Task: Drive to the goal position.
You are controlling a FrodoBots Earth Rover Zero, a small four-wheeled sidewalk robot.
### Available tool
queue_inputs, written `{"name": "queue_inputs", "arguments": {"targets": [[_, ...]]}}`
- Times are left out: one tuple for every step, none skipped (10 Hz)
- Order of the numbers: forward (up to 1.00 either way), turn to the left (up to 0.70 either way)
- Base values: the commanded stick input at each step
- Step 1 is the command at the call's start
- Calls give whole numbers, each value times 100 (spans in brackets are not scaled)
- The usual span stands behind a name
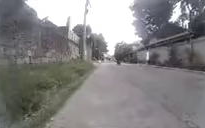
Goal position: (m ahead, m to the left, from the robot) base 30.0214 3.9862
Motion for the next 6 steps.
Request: {"name": "queue_inputs", "arguments": {"targets": [[70,0],[70,0],[70,0],[70,0],[70,0],[70,-4]]}}
